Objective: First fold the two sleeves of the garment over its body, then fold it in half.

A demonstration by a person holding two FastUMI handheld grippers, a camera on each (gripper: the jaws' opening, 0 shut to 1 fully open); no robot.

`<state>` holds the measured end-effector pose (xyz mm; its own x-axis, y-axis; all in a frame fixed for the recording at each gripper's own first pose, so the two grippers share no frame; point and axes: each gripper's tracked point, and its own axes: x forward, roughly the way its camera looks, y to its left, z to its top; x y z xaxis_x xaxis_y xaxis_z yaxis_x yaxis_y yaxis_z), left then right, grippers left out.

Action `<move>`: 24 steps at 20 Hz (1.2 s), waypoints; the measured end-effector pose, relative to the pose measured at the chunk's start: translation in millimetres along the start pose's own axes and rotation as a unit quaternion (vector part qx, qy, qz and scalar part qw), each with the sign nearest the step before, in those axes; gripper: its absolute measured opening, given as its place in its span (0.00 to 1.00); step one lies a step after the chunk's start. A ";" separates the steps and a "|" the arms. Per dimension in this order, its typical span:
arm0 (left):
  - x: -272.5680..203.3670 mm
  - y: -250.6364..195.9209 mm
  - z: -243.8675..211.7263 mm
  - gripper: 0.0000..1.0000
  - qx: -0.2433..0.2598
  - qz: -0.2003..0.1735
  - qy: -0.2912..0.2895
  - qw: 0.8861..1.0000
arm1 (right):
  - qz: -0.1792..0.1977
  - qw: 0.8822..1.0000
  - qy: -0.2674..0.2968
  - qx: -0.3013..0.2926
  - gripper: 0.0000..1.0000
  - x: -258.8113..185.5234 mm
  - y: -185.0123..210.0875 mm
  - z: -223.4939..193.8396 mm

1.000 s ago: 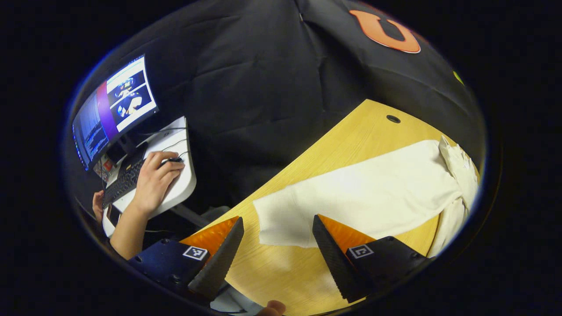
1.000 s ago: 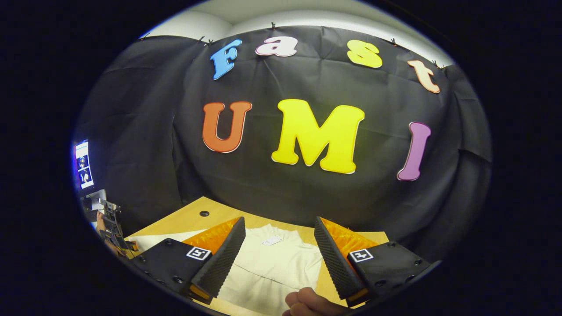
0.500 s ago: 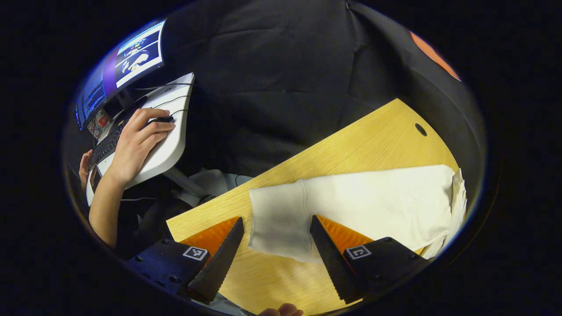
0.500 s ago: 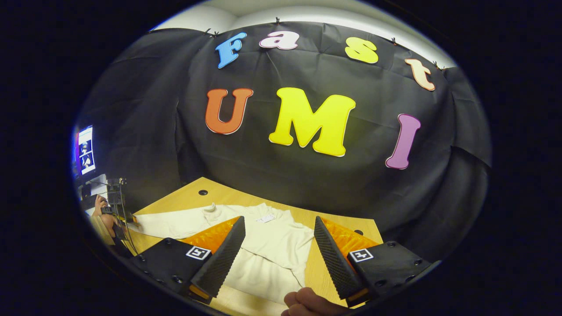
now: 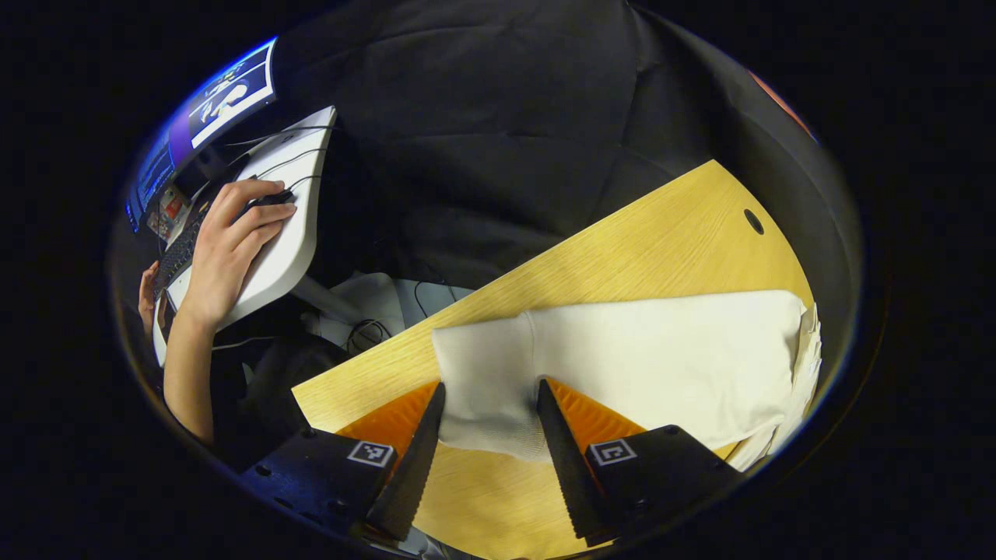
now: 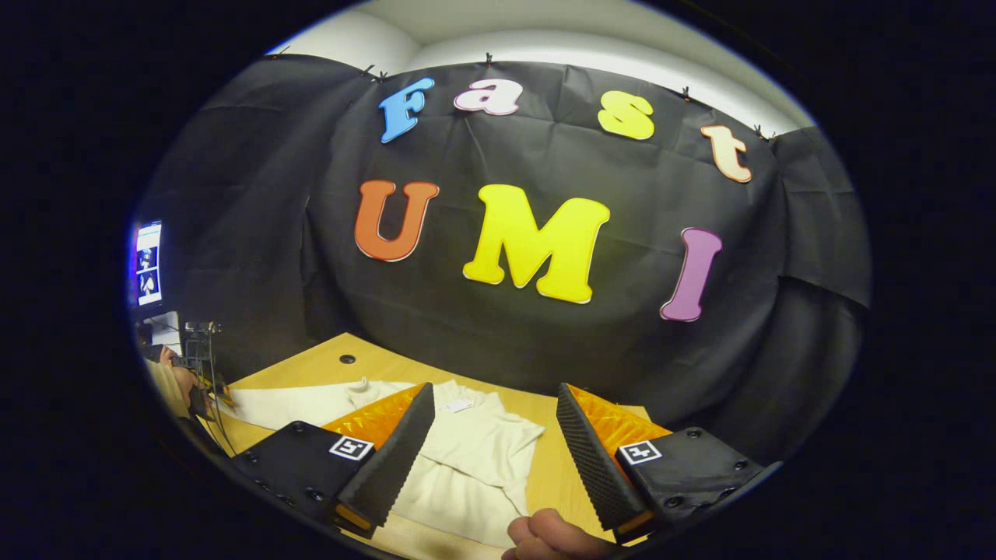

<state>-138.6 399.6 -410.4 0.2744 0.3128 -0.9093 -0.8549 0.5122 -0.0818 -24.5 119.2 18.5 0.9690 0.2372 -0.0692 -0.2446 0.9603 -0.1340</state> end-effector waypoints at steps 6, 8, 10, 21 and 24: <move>-2.1 -17.1 0.1 0.39 0.011 -0.012 -0.008 1.000 | -0.032 0.998 -0.024 0.042 0.98 -14.3 -38.5 5.4; -1.5 -19.6 0.2 0.20 0.019 -0.015 -0.010 1.000 | -0.048 0.997 -0.026 0.051 0.98 -15.4 -53.7 4.5; -3.3 -20.2 -0.1 0.12 0.021 -0.016 -0.005 1.000 | -0.055 0.996 -0.026 0.060 0.98 -15.5 -63.5 2.6; -69.8 -76.9 42.3 0.06 0.056 -0.038 -0.050 0.996 | -0.057 0.995 -0.013 0.085 0.98 -8.7 -98.0 -12.1; -90.6 -121.1 58.8 0.06 0.072 -0.057 -0.067 0.994 | -0.054 0.995 -0.020 0.078 0.98 -7.3 -107.4 -12.5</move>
<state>-34.0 356.3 -294.1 0.4306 0.3446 -0.8342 -0.7457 0.6565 -0.1138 -5.7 12.5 21.0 0.9908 0.1333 -0.0224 -0.1329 0.9910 0.0161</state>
